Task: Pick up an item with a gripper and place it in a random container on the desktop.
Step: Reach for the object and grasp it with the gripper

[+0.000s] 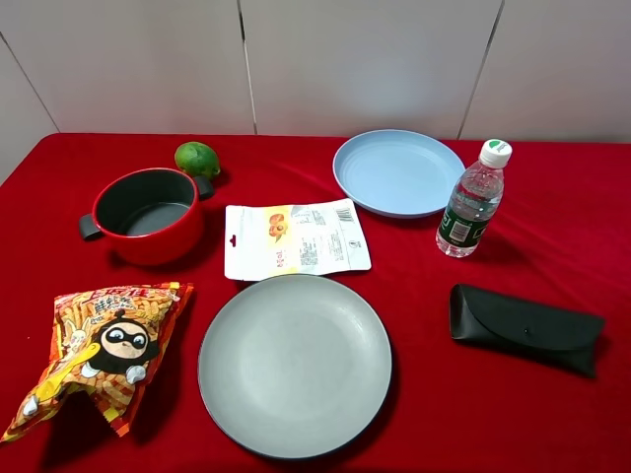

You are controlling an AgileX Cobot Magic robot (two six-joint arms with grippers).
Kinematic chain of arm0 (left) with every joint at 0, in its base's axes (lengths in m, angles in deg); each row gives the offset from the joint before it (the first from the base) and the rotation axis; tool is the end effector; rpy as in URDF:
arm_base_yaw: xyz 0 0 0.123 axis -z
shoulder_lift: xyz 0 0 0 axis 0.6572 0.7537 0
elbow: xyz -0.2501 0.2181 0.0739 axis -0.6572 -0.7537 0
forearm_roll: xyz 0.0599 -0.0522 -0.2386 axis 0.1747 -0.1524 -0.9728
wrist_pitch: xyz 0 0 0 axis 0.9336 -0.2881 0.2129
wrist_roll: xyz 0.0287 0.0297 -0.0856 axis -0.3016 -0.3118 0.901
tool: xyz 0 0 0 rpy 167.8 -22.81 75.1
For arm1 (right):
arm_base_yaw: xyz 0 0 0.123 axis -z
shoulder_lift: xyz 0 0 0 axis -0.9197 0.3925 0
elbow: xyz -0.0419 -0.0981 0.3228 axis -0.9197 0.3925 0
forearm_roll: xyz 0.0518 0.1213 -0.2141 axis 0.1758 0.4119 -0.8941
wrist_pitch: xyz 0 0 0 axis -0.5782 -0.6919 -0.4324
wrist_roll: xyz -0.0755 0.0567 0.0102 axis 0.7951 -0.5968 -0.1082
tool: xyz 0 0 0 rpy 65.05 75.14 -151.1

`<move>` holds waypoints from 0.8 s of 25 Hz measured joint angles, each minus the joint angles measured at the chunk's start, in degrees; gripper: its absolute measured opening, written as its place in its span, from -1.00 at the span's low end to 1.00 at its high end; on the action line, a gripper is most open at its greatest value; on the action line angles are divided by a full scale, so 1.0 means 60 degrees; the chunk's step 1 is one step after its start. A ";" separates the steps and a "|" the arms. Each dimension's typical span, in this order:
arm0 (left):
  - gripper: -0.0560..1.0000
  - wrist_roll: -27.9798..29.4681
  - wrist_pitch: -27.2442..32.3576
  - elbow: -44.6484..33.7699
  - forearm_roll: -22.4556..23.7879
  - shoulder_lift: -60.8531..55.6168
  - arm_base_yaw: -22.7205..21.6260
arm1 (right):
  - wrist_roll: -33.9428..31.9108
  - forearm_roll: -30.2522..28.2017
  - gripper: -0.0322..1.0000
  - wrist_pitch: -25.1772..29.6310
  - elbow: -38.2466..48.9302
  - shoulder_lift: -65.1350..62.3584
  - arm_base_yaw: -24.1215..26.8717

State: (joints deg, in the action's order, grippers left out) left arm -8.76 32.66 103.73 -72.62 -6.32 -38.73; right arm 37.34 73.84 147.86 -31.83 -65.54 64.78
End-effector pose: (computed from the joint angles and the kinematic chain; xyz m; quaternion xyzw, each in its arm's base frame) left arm -0.0572 -0.0062 0.2730 0.1046 0.8467 -0.0107 0.5215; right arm -0.0561 -0.0036 0.2785 -0.0009 0.8406 0.0099 0.5415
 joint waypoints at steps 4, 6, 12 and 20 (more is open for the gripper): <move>0.99 0.0000 0.0000 0.0000 0.0000 0.0000 0.0000 | 0.0000 0.0031 -0.99 0.0000 0.0000 0.0000 0.0000; 0.99 0.0000 0.0000 0.0000 0.0000 0.0000 0.0000 | 0.0000 0.0031 -0.99 0.0000 0.0000 0.0000 0.0000; 0.99 0.0000 0.0000 0.0000 0.0000 0.0000 0.0000 | 0.0000 0.0071 -0.99 0.0000 0.0000 0.0000 0.0000; 0.99 0.0000 0.0000 0.0000 0.0000 0.0000 0.0000 | 0.0000 0.0349 -0.99 0.0000 0.0000 0.0000 0.0000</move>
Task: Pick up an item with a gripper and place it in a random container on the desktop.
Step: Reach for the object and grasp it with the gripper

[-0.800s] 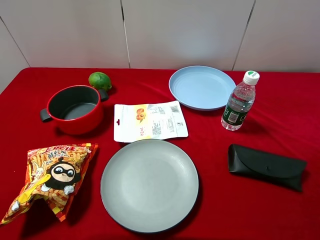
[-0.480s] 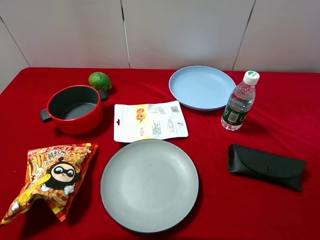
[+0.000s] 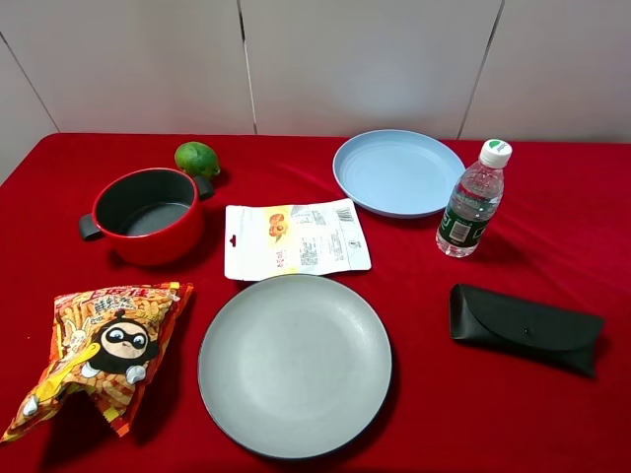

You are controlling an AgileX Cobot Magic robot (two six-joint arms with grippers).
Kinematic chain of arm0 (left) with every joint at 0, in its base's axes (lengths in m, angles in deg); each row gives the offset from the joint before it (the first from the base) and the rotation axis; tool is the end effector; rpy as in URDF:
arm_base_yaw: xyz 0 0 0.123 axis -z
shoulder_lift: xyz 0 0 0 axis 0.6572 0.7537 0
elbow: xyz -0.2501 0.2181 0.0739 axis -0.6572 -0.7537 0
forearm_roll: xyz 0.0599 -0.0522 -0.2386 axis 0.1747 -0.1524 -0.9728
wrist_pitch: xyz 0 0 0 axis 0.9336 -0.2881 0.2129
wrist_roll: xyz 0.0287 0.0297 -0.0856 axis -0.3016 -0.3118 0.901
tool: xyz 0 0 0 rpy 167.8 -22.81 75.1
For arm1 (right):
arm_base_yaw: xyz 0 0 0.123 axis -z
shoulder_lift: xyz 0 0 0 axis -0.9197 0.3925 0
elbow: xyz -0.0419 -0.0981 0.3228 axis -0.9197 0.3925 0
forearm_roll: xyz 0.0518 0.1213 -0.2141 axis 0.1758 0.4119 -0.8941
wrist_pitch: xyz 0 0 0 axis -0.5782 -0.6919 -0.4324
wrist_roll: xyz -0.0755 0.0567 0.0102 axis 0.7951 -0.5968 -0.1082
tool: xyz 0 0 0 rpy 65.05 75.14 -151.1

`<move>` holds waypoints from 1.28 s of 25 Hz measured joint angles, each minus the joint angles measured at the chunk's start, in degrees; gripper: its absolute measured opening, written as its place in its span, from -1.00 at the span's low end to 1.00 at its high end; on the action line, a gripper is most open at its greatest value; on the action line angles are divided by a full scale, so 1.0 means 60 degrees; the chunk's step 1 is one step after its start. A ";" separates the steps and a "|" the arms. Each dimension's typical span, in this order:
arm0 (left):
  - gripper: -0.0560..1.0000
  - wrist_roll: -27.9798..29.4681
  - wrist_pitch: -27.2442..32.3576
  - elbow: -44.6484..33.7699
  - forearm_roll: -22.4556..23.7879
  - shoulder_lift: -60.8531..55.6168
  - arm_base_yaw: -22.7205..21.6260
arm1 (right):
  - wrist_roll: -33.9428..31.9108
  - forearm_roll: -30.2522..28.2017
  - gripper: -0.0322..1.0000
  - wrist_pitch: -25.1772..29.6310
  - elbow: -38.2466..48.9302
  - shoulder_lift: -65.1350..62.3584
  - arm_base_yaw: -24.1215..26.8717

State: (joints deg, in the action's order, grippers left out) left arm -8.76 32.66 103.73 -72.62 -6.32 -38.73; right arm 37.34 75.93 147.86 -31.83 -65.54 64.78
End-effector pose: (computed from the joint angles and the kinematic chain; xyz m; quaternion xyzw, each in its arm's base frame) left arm -0.0572 -0.0062 0.2730 0.1046 0.8467 -0.0107 0.5215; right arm -0.0562 -0.0006 0.2785 -0.0012 0.8406 0.0281 0.5409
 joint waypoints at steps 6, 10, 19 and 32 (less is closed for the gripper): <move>0.99 0.0000 0.0000 0.0000 0.0000 0.0000 0.0000 | 0.0000 -0.0002 -0.99 0.0000 0.0000 0.0000 0.0000; 0.99 0.0000 0.0000 0.0000 0.0000 0.0000 0.0000 | 0.0000 0.0028 -0.99 0.0000 0.0000 0.0000 0.0000; 0.99 0.0000 0.0000 0.0000 0.0000 0.0000 0.0000 | 0.0000 -0.0019 -0.99 0.0000 0.0000 0.0000 0.0000; 0.99 0.0000 0.0000 0.0000 0.0000 0.0000 0.0000 | -0.0332 -0.0606 -0.99 -0.0118 -0.0526 0.0771 0.0000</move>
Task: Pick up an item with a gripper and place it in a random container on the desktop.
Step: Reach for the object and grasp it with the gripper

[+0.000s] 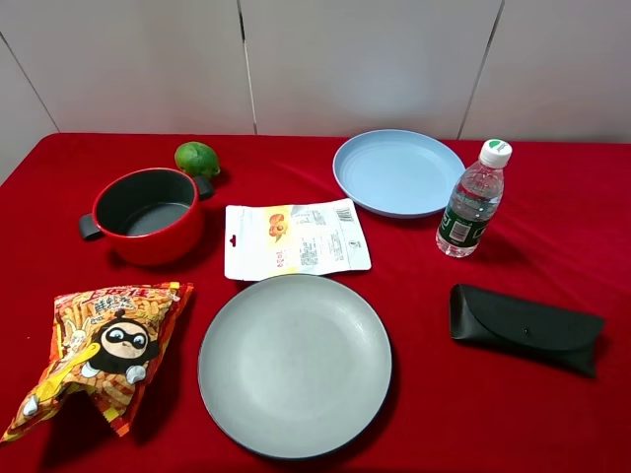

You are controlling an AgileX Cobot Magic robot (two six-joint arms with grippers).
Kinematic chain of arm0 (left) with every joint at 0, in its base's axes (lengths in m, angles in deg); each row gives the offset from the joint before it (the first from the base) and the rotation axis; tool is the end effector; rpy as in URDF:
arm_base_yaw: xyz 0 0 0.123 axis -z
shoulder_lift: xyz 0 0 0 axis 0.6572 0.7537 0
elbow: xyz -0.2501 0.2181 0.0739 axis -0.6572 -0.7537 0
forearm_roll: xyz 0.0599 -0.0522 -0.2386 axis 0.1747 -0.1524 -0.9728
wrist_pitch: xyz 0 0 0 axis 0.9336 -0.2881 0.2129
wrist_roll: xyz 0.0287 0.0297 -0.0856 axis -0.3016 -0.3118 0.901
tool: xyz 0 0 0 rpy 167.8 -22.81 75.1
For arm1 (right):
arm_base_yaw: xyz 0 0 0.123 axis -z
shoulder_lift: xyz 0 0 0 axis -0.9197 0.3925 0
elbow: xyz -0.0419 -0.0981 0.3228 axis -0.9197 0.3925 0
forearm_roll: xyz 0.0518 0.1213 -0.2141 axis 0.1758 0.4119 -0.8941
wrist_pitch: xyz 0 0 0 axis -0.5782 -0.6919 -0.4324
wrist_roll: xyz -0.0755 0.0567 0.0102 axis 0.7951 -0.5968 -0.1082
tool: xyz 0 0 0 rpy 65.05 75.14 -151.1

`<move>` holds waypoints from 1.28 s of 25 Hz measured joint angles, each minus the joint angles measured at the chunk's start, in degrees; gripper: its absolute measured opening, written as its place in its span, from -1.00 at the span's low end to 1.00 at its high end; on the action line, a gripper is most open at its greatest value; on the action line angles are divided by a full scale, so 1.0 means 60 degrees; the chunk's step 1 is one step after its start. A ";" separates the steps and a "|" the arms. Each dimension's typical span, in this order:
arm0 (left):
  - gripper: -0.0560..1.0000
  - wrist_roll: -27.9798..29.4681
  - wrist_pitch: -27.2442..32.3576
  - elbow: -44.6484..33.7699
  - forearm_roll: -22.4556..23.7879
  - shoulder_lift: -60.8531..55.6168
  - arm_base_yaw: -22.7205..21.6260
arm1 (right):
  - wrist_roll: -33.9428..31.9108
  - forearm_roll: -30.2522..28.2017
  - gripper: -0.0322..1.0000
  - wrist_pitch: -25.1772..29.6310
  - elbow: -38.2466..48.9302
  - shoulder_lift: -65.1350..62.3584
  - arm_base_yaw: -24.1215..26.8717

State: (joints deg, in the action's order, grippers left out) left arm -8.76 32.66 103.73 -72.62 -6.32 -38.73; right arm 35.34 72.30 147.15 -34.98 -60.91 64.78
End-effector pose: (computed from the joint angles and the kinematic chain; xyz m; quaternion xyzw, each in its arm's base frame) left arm -0.0572 -0.0062 0.2730 0.1046 0.8467 -0.0107 0.5215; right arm -0.0485 -0.0054 0.2995 0.0137 0.8439 0.0056 0.5362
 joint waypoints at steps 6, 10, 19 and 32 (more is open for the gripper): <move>0.99 0.0000 0.0000 0.0000 0.0000 0.0000 0.0000 | -0.0055 -0.0366 -0.99 -0.0117 -0.0329 0.1509 0.0000; 0.99 0.0000 0.0000 0.0000 0.0000 0.0000 0.0000 | 0.0005 -0.0394 -0.99 -0.0267 -0.0348 0.2073 0.0000; 0.99 0.0000 0.0000 0.0000 0.0000 0.0000 0.0000 | -0.0994 -0.0524 -0.47 -0.1145 -0.0348 0.2255 0.0000; 0.99 0.0000 0.0000 0.0000 0.0000 0.0000 0.0000 | 0.0829 -0.0524 0.40 -0.1659 -0.0358 0.2426 0.0000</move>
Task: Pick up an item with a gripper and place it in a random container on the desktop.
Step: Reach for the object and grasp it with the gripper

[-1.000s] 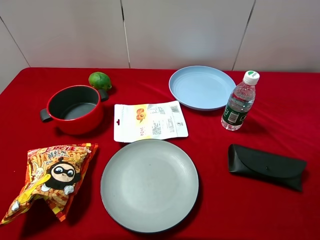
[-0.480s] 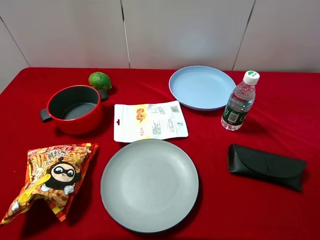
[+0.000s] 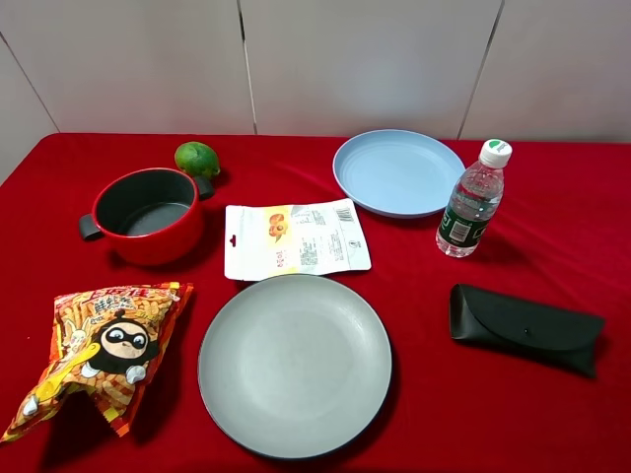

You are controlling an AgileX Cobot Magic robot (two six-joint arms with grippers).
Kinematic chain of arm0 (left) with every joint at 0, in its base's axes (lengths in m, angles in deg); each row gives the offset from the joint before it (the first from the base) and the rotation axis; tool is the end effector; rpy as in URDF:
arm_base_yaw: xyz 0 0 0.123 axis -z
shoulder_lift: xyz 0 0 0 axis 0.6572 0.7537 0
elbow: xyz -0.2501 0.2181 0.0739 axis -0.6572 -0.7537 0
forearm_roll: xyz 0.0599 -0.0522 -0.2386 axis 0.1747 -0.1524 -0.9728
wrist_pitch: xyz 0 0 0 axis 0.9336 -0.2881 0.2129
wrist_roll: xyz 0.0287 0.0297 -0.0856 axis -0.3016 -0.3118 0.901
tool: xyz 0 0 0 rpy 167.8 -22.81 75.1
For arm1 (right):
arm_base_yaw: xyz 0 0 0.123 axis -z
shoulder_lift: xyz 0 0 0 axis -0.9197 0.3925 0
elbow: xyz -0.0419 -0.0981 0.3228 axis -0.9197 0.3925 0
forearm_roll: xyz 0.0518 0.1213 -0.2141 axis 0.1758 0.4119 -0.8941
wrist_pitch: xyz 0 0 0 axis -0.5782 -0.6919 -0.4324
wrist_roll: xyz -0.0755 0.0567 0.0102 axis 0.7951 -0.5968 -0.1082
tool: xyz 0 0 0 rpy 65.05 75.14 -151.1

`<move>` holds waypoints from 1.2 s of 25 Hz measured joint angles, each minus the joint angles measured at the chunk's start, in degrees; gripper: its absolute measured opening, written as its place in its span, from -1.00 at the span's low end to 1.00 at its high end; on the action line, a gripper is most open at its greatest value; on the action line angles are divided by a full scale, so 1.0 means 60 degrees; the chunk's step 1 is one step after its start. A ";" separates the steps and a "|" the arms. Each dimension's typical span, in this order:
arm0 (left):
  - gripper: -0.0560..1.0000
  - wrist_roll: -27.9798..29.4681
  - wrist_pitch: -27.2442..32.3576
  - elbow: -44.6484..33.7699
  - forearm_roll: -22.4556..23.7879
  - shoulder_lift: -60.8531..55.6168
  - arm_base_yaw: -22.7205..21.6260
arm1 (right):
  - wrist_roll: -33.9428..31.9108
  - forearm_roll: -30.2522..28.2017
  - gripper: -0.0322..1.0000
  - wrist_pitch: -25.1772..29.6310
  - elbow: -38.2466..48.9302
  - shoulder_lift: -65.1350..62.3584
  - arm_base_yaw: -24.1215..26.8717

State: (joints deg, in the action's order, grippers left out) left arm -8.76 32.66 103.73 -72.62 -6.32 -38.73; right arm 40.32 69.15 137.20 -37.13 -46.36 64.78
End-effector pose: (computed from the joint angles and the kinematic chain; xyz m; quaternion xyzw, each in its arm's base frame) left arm -0.0572 -0.0062 0.2730 0.1046 0.8467 -0.0107 0.5215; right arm 0.0047 -0.0069 0.3316 -0.0330 0.8539 -0.0444 0.5175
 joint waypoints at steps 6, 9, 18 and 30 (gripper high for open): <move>0.99 0.0000 0.0000 0.0000 0.0000 0.0000 0.0000 | 0.0613 0.0556 0.40 0.0510 0.0000 0.1132 0.0000; 0.99 0.0000 0.0000 0.0000 0.0000 0.0000 0.0000 | 0.1482 0.1013 0.40 0.0628 0.0000 0.1719 0.0000; 0.99 0.0000 0.0000 0.0000 0.0000 0.0000 0.0000 | 0.3495 0.1610 0.40 0.0739 0.0000 0.2825 -0.0874; 0.99 0.0000 0.0000 0.0000 0.0000 0.0000 0.0000 | 0.3980 0.0961 0.40 0.0426 0.0000 0.5545 -0.2470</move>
State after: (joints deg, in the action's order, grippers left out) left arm -8.76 32.66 103.73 -72.62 -6.32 -38.73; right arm 64.20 74.92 139.75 -37.13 -13.09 49.95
